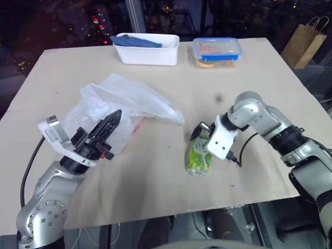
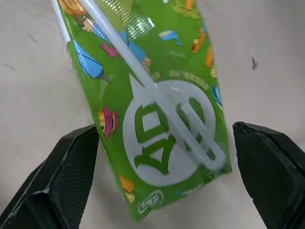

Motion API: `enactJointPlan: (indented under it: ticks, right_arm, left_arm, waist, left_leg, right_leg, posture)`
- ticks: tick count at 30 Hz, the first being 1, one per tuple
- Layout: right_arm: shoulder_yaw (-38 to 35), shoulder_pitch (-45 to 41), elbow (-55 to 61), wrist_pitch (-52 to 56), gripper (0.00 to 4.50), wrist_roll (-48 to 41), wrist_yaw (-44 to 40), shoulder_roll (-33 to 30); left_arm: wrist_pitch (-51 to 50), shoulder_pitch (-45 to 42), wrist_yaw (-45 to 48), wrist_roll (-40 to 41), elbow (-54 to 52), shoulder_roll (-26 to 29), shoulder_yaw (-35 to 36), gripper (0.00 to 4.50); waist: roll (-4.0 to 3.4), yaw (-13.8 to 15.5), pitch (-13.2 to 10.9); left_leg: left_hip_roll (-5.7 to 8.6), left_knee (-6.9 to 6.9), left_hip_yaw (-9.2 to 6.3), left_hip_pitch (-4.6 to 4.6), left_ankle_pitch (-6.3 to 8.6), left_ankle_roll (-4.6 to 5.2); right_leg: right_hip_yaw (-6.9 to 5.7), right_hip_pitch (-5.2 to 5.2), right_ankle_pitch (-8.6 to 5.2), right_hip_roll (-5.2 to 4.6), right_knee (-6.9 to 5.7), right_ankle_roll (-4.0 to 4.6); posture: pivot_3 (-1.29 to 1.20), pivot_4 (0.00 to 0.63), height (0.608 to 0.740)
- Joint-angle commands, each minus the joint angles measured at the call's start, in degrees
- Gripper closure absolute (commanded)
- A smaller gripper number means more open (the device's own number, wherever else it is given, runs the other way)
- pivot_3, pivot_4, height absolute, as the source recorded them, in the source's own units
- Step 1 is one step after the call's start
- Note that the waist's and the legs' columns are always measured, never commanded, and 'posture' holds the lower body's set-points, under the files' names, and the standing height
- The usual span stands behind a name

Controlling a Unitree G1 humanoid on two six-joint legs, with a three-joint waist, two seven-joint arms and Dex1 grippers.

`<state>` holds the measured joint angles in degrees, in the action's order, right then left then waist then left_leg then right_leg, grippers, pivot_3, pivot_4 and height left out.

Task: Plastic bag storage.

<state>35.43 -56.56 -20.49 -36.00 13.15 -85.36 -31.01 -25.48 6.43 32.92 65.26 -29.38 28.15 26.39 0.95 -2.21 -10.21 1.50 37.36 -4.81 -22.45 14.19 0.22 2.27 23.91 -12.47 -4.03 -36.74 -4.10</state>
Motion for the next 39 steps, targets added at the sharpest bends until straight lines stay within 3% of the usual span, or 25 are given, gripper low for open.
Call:
enactJointPlan:
  ticks: [1,11,14,18,19,20,31,35,39]
  right_arm:
    - [1.11,-1.41,0.78,-1.65,0.04,1.04,0.82,1.48]
    - [3.79,3.99,8.19,4.41,0.04,3.60,-3.06,-1.60]
    - [2.81,4.30,9.19,6.24,0.72,2.89,-2.61,-2.31]
    - [2.69,5.38,12.25,9.10,0.72,1.78,-3.65,-3.59]
    - [2.58,5.92,13.20,10.11,1.19,1.66,-3.46,-3.74]
    - [2.43,6.49,14.08,11.17,1.28,1.32,-3.30,-3.81]
    - [-3.69,10.70,19.13,25.93,1.28,-2.18,-2.22,-8.87]
    - [-15.25,13.38,19.56,46.38,1.28,-13.96,6.62,-3.66]
    - [-19.22,14.31,26.50,65.40,1.28,-19.05,11.75,-0.67]
  left_arm:
    - [1.41,-0.14,0.44,-0.59,-1.16,-0.51,0.18,4.50]
    - [2.20,0.77,1.51,-2.12,-0.79,-1.74,0.30,4.50]
    - [2.20,1.02,1.89,-2.42,-0.56,-2.03,0.06,4.50]
    - [2.05,0.76,2.32,-2.91,-0.14,-2.21,-0.41,4.50]
    - [1.97,0.59,2.45,-3.02,0.05,-2.21,-0.51,4.50]
    - [1.88,0.37,2.59,-3.08,0.31,-2.19,-0.60,4.50]
    - [1.72,-1.09,3.82,-3.72,2.17,-1.84,-1.46,4.50]
    - [1.25,-0.76,4.64,-3.52,1.90,-1.88,-2.36,4.50]
    - [0.38,0.17,5.70,-2.37,0.53,-1.70,-3.16,4.50]
  waist:
    - [0.00,-0.06,0.00]
    - [0.01,0.15,0.02]
    - [0.01,0.32,0.02]
    - [0.01,0.53,0.02]
    - [0.02,0.54,0.02]
    - [0.01,0.56,0.02]
    - [0.06,1.59,0.04]
    - [0.12,1.50,0.03]
    - [0.00,1.29,-0.04]
  left_leg:
    - [0.00,-0.01,0.00,0.03,0.00,0.00]
    - [0.01,-0.03,-0.02,0.14,0.03,0.05]
    - [0.03,-0.02,-0.03,0.14,0.04,0.06]
    - [0.04,-0.02,-0.05,0.16,0.04,0.06]
    - [0.05,-0.02,-0.05,0.16,0.04,0.07]
    - [0.05,-0.02,-0.05,0.17,0.04,0.07]
    - [0.08,-0.02,-0.09,0.16,0.05,0.09]
    - [0.11,-0.02,-0.12,0.15,0.06,0.09]
    - [0.08,-0.02,-0.10,0.05,0.05,0.09]
  right_leg:
    - [0.01,-0.01,0.00,0.00,0.00,0.00]
    - [0.01,-0.15,0.00,-0.02,0.00,0.01]
    - [0.00,-0.16,0.00,-0.03,0.01,0.01]
    - [-0.01,-0.19,-0.01,-0.03,0.01,0.00]
    - [-0.01,-0.19,-0.01,-0.03,0.01,0.01]
    - [-0.01,-0.20,-0.01,-0.03,0.01,0.01]
    - [-0.07,-0.24,-0.01,-0.07,0.04,0.01]
    - [-0.08,-0.28,-0.01,-0.08,0.07,0.01]
    - [-0.03,-0.11,-0.01,-0.05,0.02,0.02]
  posture:
    - [0.00,0.150,0.740]
    - [0.00,0.150,0.740]
    - [0.00,0.150,0.740]
    - [0.00,0.150,0.740]
    - [0.00,0.150,0.740]
    - [0.00,0.150,0.740]
    - [0.00,0.150,0.740]
    - [0.00,0.150,0.740]
    - [0.00,0.150,0.740]
